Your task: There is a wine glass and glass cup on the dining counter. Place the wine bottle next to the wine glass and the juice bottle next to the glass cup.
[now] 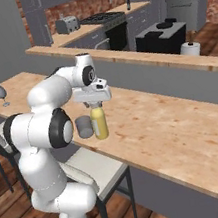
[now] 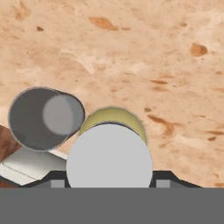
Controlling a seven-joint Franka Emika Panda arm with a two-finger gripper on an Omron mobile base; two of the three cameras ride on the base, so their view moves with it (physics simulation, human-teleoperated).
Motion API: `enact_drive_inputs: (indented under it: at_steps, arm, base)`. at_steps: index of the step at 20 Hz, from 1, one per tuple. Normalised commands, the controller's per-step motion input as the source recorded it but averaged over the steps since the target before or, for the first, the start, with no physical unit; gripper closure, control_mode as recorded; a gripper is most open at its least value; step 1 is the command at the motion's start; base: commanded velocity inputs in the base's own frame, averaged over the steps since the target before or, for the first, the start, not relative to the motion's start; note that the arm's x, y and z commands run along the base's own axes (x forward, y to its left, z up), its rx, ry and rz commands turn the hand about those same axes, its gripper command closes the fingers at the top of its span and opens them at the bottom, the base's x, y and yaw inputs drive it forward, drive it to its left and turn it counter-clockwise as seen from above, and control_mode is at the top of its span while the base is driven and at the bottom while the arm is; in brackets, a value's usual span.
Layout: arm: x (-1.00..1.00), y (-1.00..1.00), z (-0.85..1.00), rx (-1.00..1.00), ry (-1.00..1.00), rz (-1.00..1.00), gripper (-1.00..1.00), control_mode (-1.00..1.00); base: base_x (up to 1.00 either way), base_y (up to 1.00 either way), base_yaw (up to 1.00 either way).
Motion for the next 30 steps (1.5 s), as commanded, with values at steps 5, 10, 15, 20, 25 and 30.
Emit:
enact_drive_inputs:
  at_steps: [5, 10, 15, 20, 25, 30]
  arm:
    - [0.15, 0.0, -0.25, 0.0, 0.0, 0.0, 1.0, -1.0]
    - [0.13, -0.01, -0.29, 0.0, 0.0, 0.0, 1.0, -1.0]
    - [0.03, -0.03, -0.35, 0.0, 0.0, 0.0, 1.0, -1.0]
    - [-0.01, -0.07, -0.39, 0.0, 0.0, 0.0, 1.0, -1.0]
    - [-0.04, -0.1, -0.41, 0.0, 0.0, 0.0, -1.0, -1.0]
    - [-0.01, -0.14, -0.28, 0.0, 0.0, 0.0, -1.0, -1.0]
  base:
    - [0.0, 0.0, 0.0]
    - [0.0, 0.0, 0.0]
    - [0.0, 0.0, 0.0]
    - [0.0, 0.0, 0.0]
    - [0.0, 0.0, 0.0]
    - [0.0, 0.0, 0.0]
